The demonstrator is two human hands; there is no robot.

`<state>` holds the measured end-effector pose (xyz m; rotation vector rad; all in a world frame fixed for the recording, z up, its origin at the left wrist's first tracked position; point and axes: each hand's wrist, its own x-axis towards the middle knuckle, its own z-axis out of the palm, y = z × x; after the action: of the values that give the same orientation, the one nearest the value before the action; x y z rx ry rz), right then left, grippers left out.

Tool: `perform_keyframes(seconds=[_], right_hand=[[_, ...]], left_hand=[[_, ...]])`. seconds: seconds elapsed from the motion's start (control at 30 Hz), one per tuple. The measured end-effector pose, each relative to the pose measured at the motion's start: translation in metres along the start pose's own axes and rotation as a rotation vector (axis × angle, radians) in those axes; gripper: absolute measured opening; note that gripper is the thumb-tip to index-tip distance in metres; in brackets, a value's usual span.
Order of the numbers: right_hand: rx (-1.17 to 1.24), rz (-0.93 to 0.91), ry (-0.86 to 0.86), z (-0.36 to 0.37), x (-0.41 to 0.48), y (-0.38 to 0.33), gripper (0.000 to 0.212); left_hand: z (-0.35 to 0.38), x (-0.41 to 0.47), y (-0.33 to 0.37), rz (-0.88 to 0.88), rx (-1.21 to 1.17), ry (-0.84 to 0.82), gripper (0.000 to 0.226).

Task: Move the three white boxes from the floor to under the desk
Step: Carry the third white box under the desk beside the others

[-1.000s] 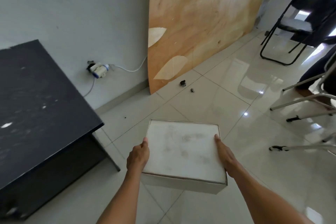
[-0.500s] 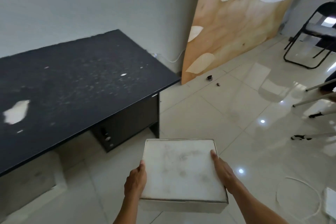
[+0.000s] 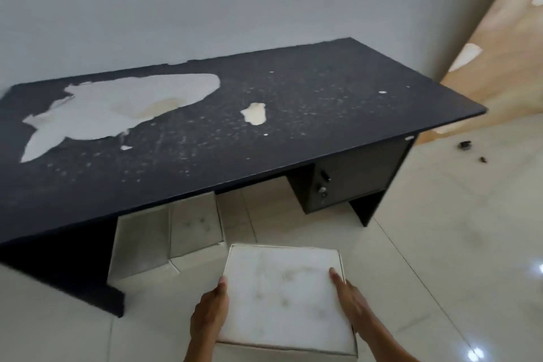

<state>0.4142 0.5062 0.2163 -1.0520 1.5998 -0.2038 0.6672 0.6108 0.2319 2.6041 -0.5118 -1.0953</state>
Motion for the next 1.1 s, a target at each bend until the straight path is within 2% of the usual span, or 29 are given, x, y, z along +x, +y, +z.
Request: perform_keyframes(seconds=[0.03, 0.13, 0.33, 0.6, 0.8, 0.9, 1.0, 1.1], right_hand=[[0.020, -0.001, -0.003, 0.022, 0.019, 0.005, 0.091], [0.067, -0.017, -0.056, 0.072, 0.066, 0.017, 0.080], [0.086, -0.094, -0.078, 0.138, 0.172, 0.058, 0.066], [-0.012, -0.192, -0.081, 0.148, 0.278, 0.092, 0.074], [-0.006, -0.217, -0.089, 0.147, 0.295, 0.103, 0.058], [0.053, -0.214, -0.083, 0.149, 0.300, 0.112, 0.049], [0.057, -0.214, -0.084, 0.150, 0.305, 0.113, 0.062], [-0.009, -0.242, -0.020, 0.150, 0.322, 0.108, 0.106]], left_hand=[[0.000, 0.020, -0.013, 0.018, 0.005, 0.011, 0.062], [0.006, 0.077, -0.042, 0.007, -0.044, 0.024, 0.067], [0.071, 0.190, -0.095, 0.040, -0.173, 0.038, 0.069], [0.156, 0.262, -0.115, 0.125, -0.273, 0.035, 0.065], [0.172, 0.273, -0.110, 0.137, -0.283, 0.112, 0.069], [0.174, 0.272, -0.110, 0.161, -0.239, 0.086, 0.064], [0.174, 0.262, -0.108, 0.178, -0.388, -0.008, 0.047], [0.176, 0.257, -0.112, 0.126, -0.610, -0.112, 0.042]])
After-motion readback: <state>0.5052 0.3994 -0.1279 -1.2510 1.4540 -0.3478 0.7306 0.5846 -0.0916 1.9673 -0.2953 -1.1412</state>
